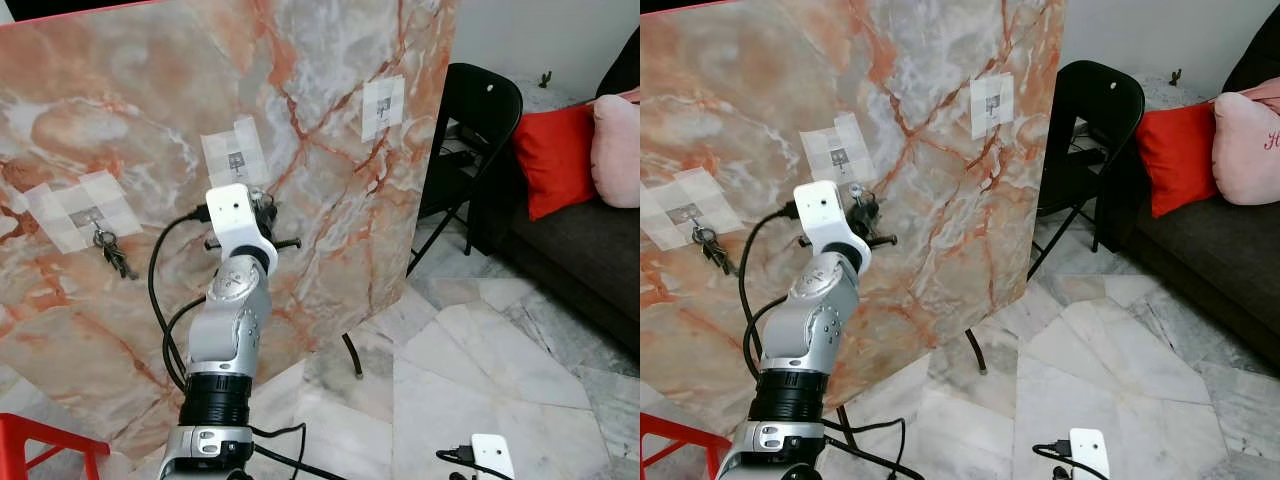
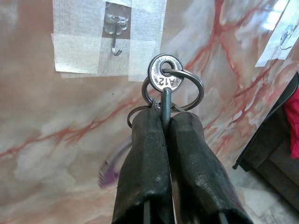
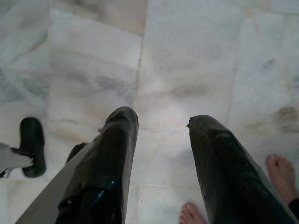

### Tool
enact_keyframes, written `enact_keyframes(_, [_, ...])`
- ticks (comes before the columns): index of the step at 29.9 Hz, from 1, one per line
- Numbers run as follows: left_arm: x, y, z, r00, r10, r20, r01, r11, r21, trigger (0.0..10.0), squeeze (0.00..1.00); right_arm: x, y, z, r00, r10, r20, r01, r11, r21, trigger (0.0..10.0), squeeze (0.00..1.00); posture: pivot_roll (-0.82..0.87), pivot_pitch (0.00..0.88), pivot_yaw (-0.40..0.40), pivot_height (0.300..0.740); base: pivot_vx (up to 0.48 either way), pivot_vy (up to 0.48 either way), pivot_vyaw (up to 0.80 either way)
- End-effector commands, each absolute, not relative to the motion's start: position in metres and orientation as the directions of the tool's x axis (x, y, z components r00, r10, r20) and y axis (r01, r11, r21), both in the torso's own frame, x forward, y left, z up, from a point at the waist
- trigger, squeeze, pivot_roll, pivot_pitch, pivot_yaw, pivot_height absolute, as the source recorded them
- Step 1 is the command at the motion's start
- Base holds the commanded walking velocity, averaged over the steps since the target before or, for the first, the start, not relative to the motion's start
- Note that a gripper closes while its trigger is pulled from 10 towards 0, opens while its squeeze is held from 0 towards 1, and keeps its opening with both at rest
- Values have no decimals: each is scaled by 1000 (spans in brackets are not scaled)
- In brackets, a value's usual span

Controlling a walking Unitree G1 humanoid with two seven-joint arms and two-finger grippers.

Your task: Hang keys on a hook

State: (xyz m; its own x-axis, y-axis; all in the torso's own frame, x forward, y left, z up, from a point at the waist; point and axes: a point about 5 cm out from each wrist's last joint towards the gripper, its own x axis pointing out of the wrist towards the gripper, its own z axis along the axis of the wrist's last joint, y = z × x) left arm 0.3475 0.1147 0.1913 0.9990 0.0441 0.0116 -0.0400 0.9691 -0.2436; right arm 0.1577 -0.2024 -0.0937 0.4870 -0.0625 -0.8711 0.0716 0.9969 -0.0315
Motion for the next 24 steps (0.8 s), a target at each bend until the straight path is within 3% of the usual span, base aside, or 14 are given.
enact_keyframes(1, [348, 115, 187, 998, 55, 5, -53, 977, -209, 10000, 0, 153, -200, -96, 476, -60, -877, 70, 997, -30, 10000, 0, 45, 0, -19, 722, 0, 0, 0])
enact_keyframes(7, [336, 118, 177, 996, -64, 70, 69, 995, -68, 10000, 0, 155, -197, -96, 485, -54, -873, 78, 997, -17, 10000, 0, 48, 0, -18, 722, 0, 0, 0])
enact_keyframes(9, [327, 119, 172, 985, -151, 88, 139, 982, 128, 10000, 0, 160, -198, -94, 494, -54, -868, 81, 997, -16, 10000, 0, 53, 0, -19, 722, 0, 0, 0])
enact_keyframes(10, [325, 123, 168, 984, -160, 82, 145, 976, 160, 10000, 0, 160, -199, -93, 495, -55, -867, 86, 996, -14, 10000, 0, 53, 0, -19, 722, 0, 0, 0])
enact_keyframes(24, [309, 158, 150, 994, -95, 53, 84, 979, 185, 10000, 0, 164, -197, -92, 500, -40, -865, 92, 996, 7, 10000, 0, 59, 0, -26, 722, 0, 0, 0])
